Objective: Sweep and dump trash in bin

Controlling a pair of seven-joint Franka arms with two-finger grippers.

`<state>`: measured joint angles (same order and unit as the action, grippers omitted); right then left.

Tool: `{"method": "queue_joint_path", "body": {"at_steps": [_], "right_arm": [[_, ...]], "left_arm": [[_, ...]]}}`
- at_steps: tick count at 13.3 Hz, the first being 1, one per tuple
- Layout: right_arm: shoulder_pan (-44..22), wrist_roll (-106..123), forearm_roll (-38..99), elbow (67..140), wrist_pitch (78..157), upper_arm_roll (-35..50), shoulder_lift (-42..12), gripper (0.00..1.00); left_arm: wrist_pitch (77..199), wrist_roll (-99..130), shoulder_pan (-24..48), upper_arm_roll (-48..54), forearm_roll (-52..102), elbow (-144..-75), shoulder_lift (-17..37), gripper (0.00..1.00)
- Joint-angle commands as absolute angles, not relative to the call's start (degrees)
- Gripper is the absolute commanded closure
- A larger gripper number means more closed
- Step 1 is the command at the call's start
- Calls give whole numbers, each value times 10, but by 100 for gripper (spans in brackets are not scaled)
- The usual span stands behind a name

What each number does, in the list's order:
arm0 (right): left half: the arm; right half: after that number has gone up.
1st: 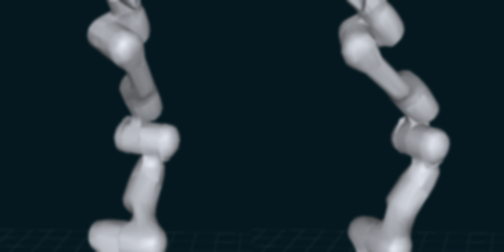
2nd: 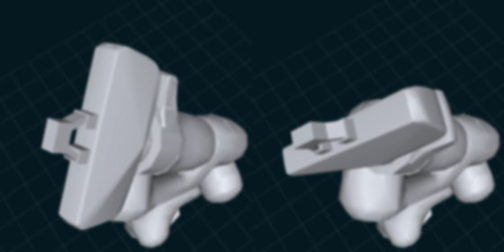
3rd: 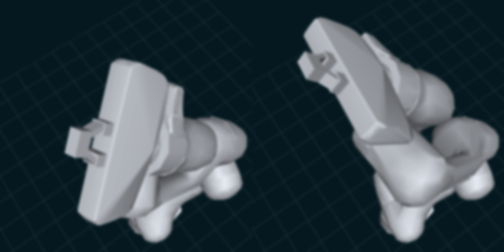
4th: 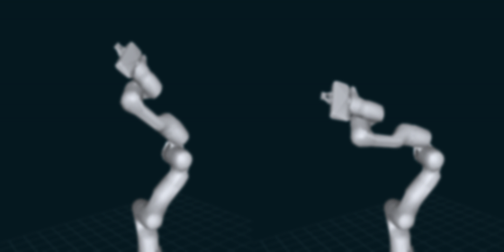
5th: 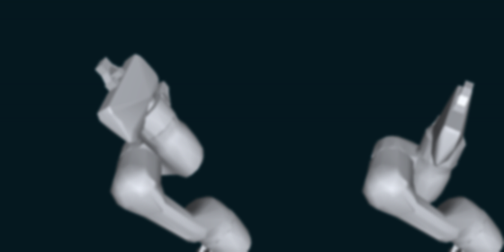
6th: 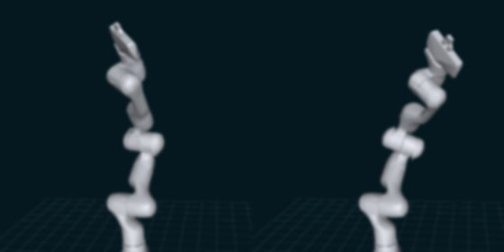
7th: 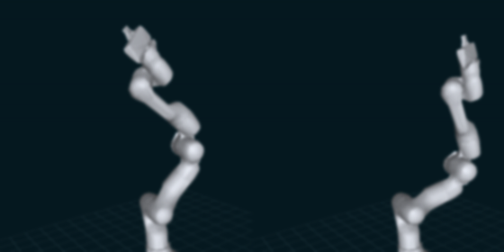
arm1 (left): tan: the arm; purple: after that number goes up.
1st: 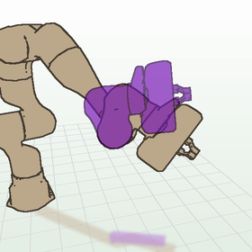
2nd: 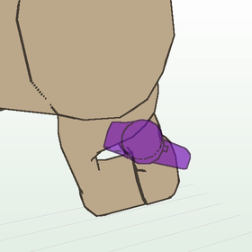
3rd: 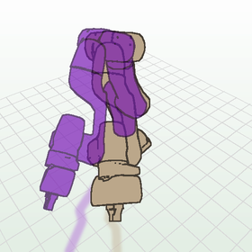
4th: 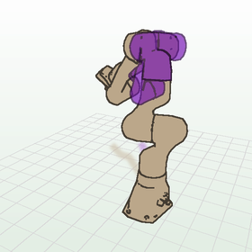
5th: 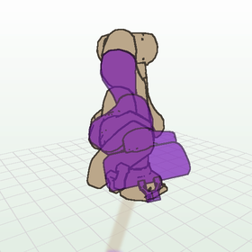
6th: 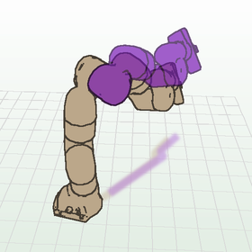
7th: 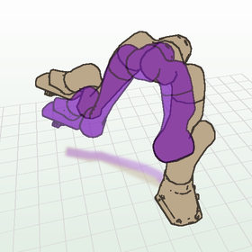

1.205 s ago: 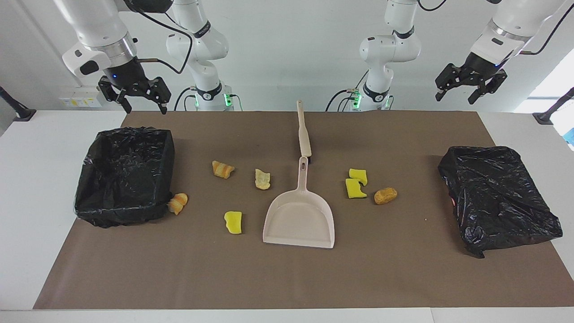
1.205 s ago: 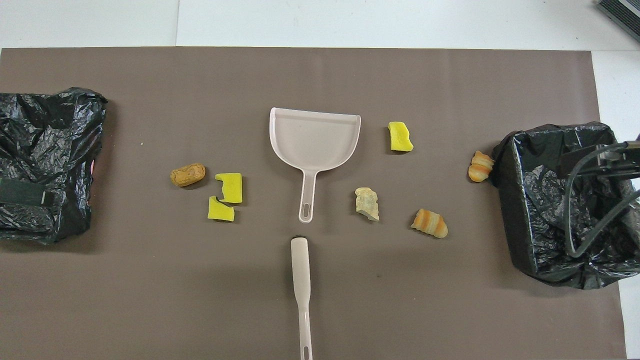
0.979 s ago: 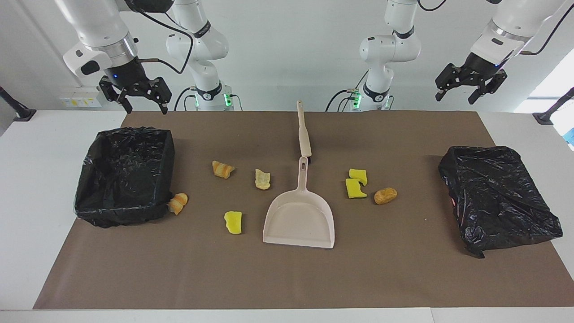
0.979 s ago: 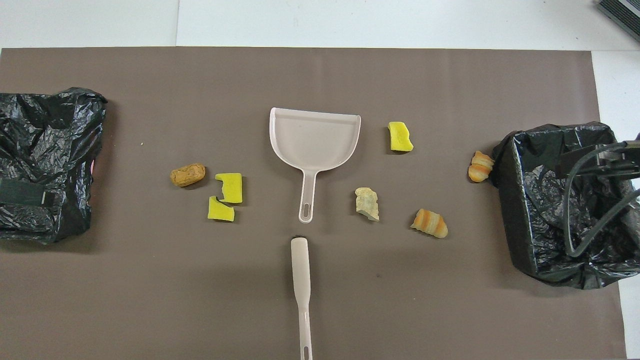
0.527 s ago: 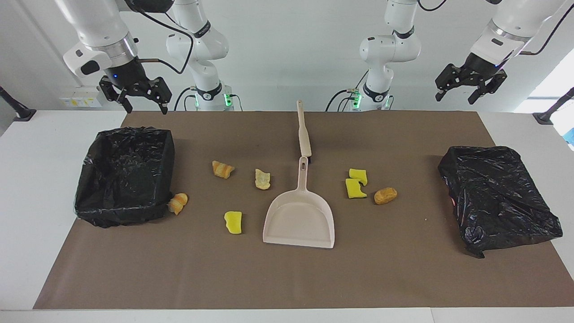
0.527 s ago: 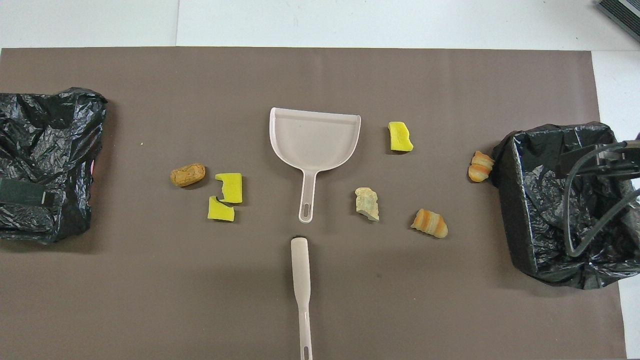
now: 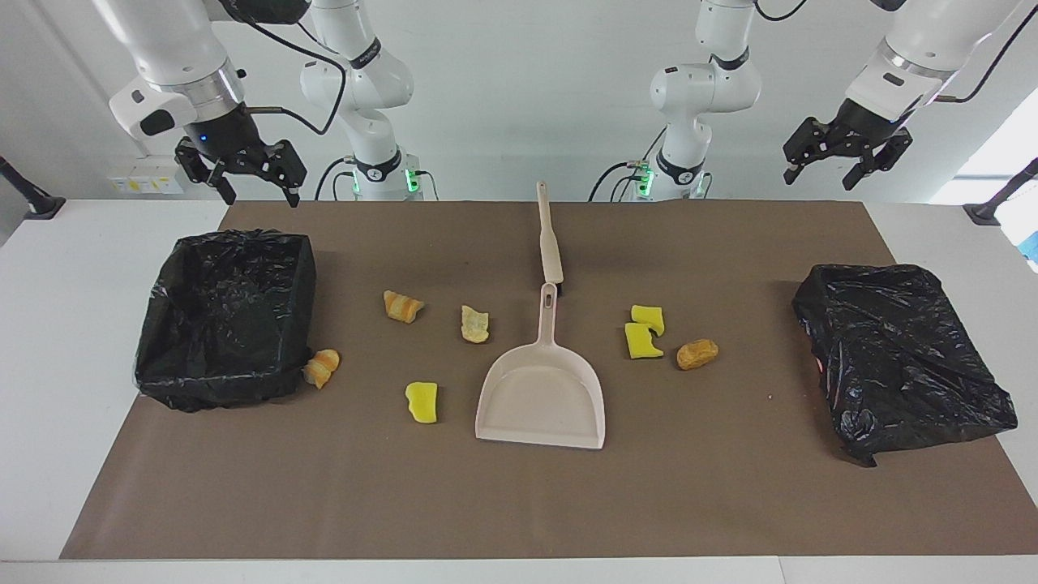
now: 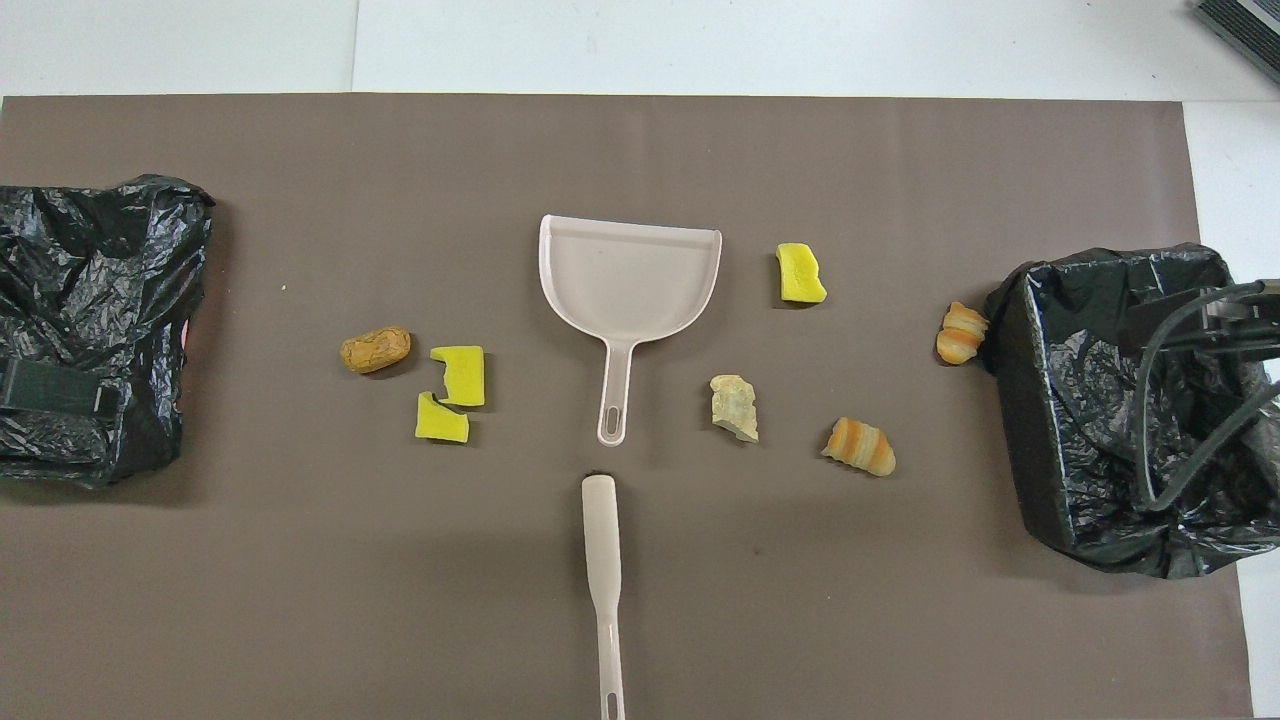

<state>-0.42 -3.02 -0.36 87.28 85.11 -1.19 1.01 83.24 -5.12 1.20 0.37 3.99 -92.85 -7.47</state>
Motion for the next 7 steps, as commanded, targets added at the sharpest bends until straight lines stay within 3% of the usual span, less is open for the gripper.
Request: {"method": "queue_joint_path", "body": {"at_steps": [1,7], "right_arm": [[0,-44,9,882,850,-11,18,0],[0,-44,9,888,851,-11,22,0]], "left_arm": [[832,-48,15,4,38,-948,-93,0],[831,-48,15,3,38,-949,-93,0]]}}
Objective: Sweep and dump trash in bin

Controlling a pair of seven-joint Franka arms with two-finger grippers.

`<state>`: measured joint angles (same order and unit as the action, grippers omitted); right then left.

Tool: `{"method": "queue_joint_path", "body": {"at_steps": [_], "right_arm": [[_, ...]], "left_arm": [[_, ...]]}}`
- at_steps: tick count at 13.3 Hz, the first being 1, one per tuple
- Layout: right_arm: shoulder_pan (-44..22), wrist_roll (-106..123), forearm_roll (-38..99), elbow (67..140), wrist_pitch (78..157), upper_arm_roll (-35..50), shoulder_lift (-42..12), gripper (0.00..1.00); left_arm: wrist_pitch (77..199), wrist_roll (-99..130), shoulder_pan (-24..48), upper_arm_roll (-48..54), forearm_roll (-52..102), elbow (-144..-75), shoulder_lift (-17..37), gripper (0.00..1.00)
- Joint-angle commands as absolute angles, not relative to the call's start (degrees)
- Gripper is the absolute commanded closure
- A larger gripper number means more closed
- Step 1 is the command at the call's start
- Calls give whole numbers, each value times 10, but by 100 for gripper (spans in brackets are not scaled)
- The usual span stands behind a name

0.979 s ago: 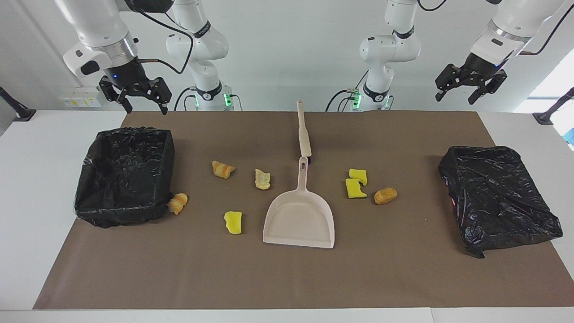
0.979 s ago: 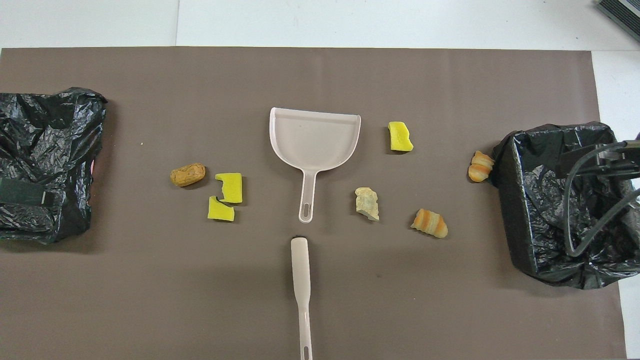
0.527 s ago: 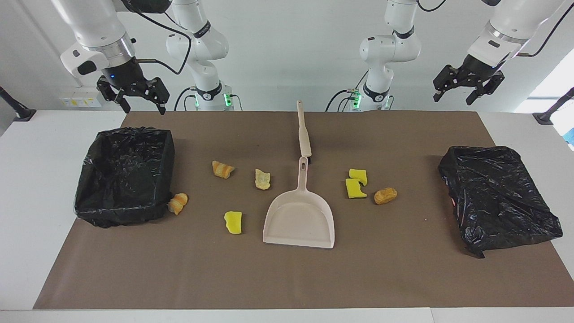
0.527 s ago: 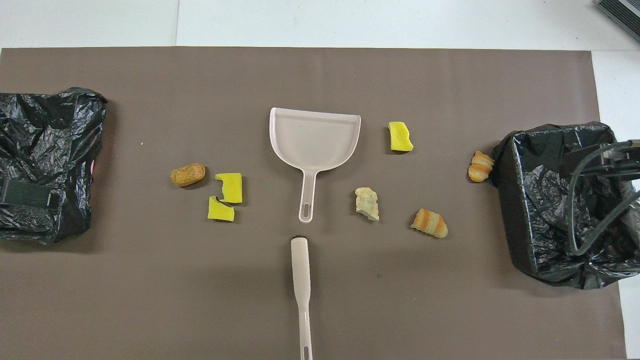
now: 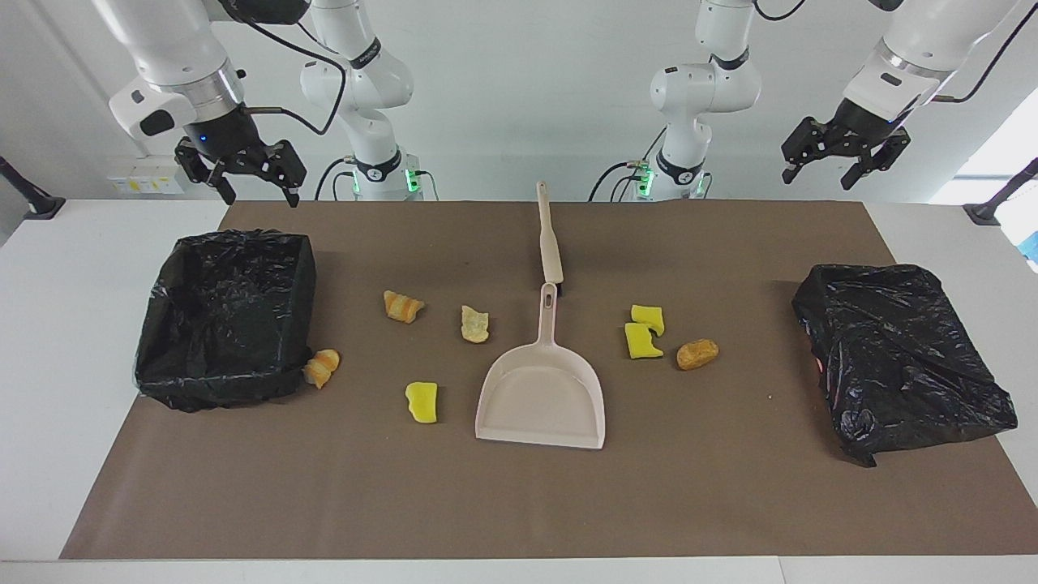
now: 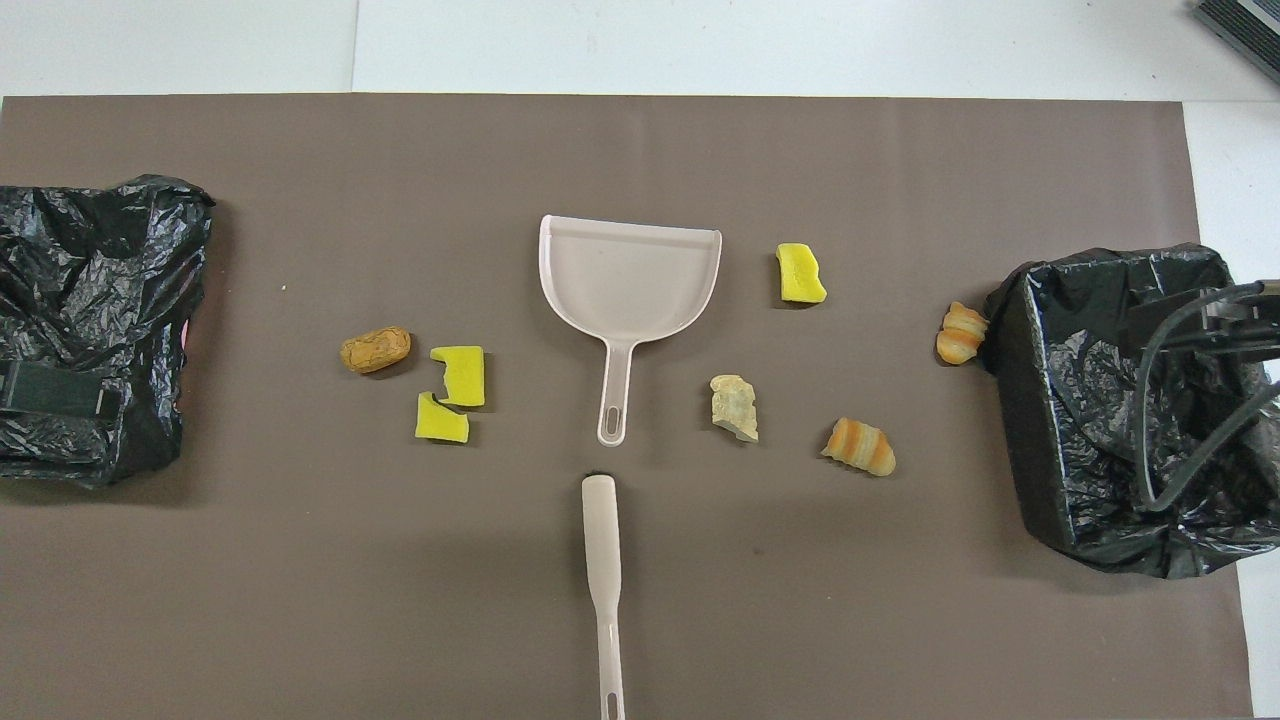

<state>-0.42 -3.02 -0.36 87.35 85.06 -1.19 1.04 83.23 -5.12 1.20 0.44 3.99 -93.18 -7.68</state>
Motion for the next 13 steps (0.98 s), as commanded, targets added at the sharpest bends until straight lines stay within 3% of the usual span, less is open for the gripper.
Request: {"method": "queue_joint_path", "body": {"at_steps": [1,13], "right_arm": [[0,-43,9,888,851,-11,22,0],[1,-43,9,900,849,-13,31,0]], "left_arm": [[831,-48,15,3,38,-949,-93,0],[839,-30,18,18,38,-973,-95,0]]}}
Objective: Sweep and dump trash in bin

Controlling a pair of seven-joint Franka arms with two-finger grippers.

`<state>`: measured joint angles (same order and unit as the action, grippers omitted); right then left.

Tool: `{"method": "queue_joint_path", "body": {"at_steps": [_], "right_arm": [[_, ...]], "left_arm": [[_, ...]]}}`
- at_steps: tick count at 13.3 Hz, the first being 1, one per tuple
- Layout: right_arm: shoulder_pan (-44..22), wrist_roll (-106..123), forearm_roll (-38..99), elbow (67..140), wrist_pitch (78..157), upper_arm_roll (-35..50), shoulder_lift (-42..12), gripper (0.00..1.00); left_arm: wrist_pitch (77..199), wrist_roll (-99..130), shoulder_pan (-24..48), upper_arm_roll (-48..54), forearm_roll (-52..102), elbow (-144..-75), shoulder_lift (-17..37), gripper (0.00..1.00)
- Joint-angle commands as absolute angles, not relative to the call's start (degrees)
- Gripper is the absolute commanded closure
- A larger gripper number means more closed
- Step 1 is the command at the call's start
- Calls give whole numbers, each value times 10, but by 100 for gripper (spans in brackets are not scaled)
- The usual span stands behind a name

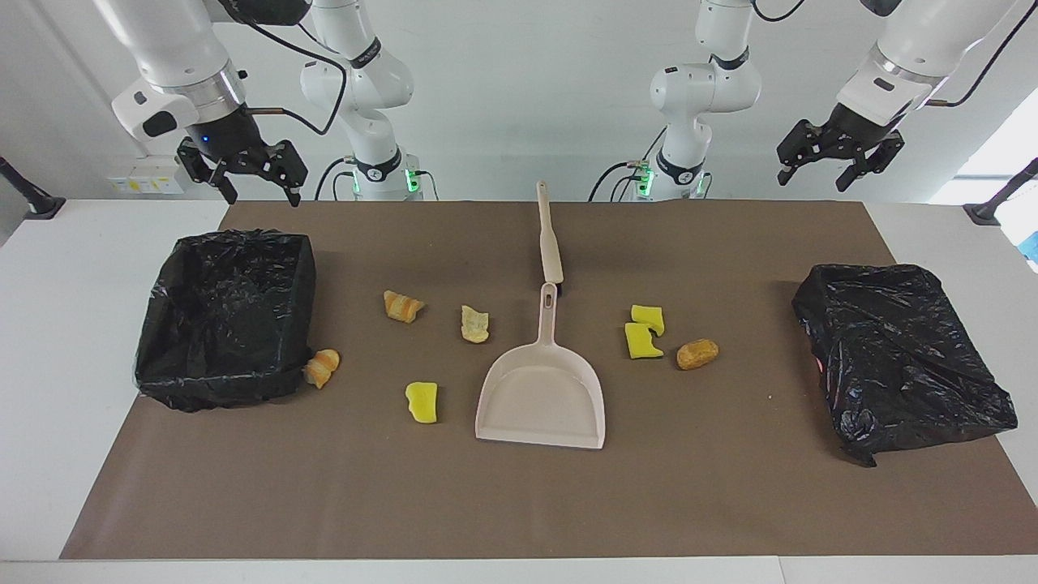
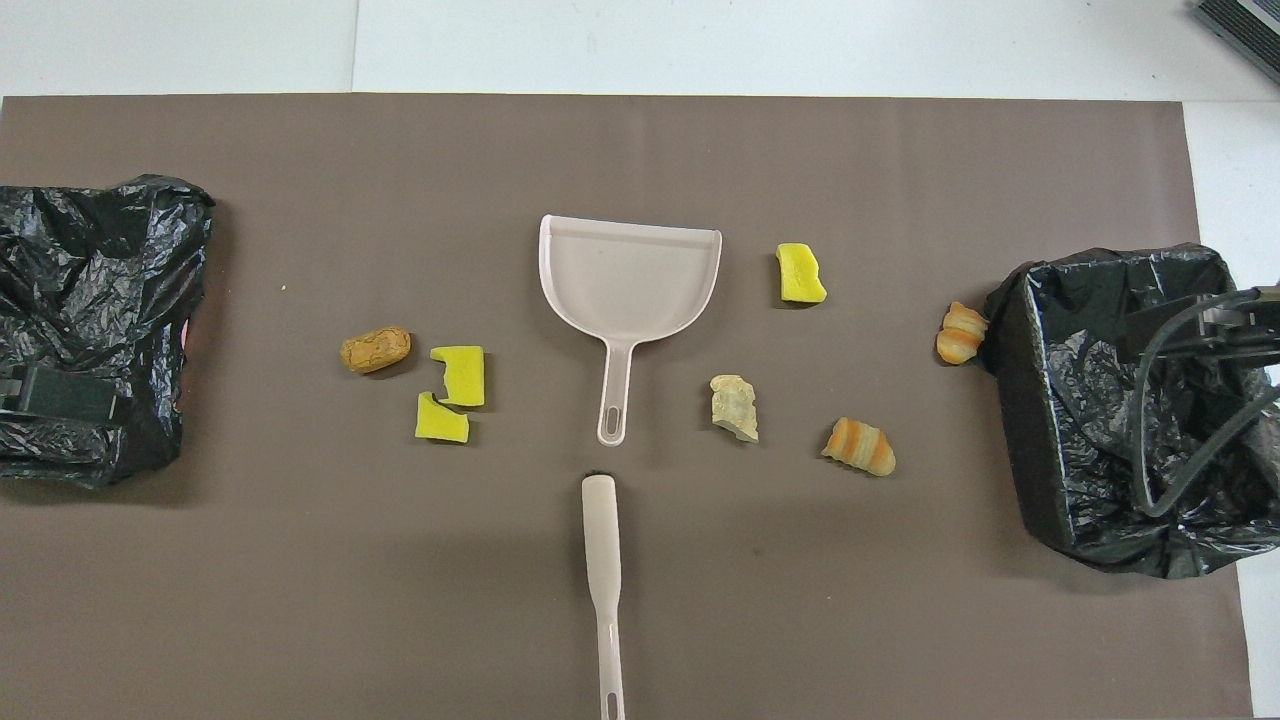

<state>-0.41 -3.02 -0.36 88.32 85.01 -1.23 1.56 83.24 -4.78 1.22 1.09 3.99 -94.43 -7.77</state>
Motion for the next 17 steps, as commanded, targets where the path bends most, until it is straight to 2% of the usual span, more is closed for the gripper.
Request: {"method": "queue_joint_path", "body": {"at_steps": [1,5,12,17], "right_arm": [[1,-43,9,902,851,-13,31,0],[0,-45,9,905,851,-14,34,0],[0,-47,9,911,852,-14,38,0],[0,-47,9,917,853,-14,41,0]], "left_arm": [[842,-25,18,19,38,-988,-104,0],[887,18,68,27,38,-1086,-147,0],[1007,247,271,29,43,-1224,-174,0],[1060,320,345,29,46,-1264,-171,0]]}}
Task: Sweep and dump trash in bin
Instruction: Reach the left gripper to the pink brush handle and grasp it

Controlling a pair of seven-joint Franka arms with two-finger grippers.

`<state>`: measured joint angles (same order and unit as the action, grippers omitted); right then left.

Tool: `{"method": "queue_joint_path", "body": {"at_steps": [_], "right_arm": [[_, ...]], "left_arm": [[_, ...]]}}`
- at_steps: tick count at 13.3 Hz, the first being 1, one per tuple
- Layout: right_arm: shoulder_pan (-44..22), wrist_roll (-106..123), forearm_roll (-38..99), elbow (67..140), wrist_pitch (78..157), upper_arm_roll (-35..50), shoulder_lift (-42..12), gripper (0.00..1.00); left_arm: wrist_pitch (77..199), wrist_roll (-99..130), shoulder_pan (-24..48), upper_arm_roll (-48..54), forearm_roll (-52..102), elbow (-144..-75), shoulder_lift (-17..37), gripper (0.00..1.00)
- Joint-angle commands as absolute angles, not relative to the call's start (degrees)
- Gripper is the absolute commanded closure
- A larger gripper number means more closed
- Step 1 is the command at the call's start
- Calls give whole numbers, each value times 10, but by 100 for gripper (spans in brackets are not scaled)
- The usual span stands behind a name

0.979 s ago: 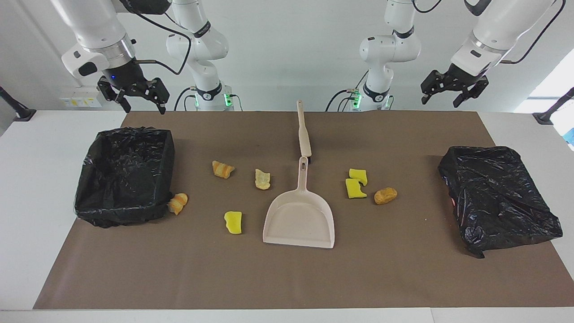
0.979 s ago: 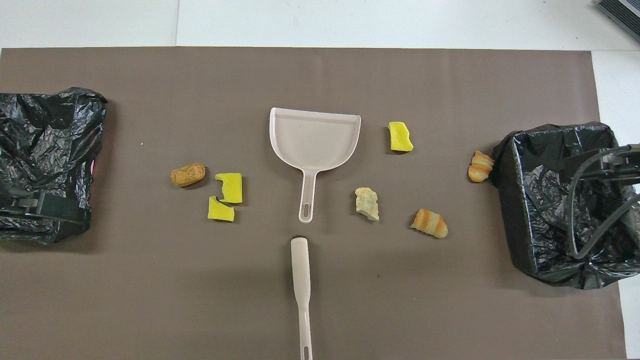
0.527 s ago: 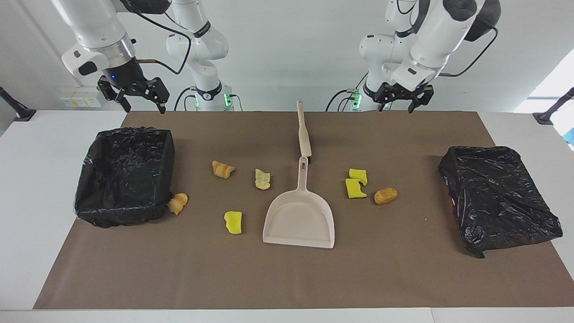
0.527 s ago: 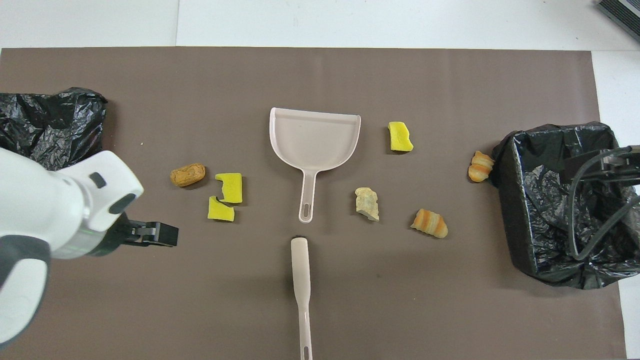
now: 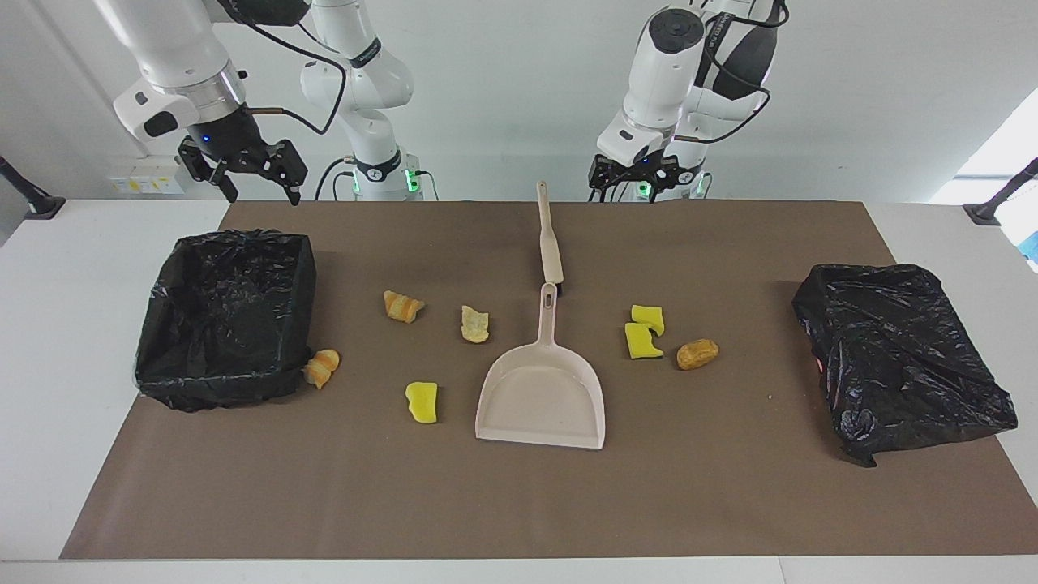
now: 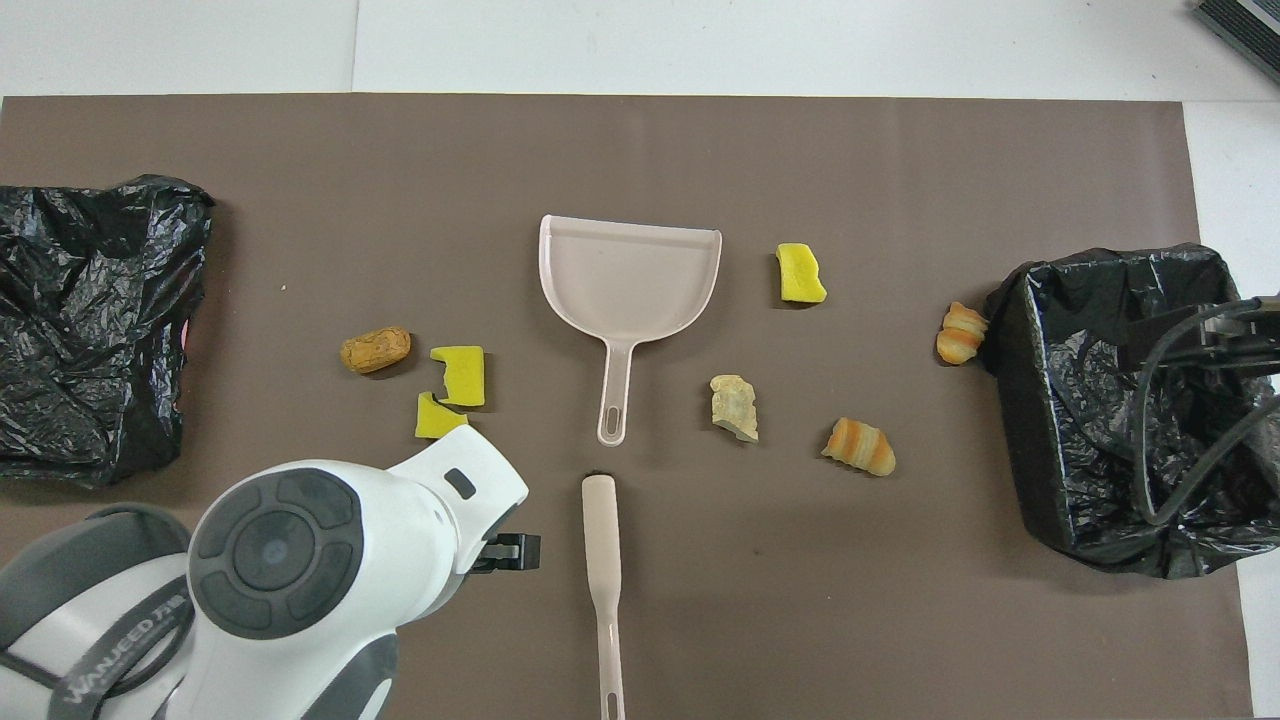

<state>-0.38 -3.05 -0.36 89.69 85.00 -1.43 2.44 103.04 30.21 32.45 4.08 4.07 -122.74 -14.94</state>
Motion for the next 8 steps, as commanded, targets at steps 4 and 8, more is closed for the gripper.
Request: {"method": "queue_joint_path", "body": {"at_steps": [4,8], "right_arm": [[0,-47,9,928,853,-14,49,0],[0,-47,9,930,853,-13,49,0]], "left_arm": [[1121,370,395,29,46,-1305,-163,0],[1166,416,448,29,46,-1326,-120,0]]}}
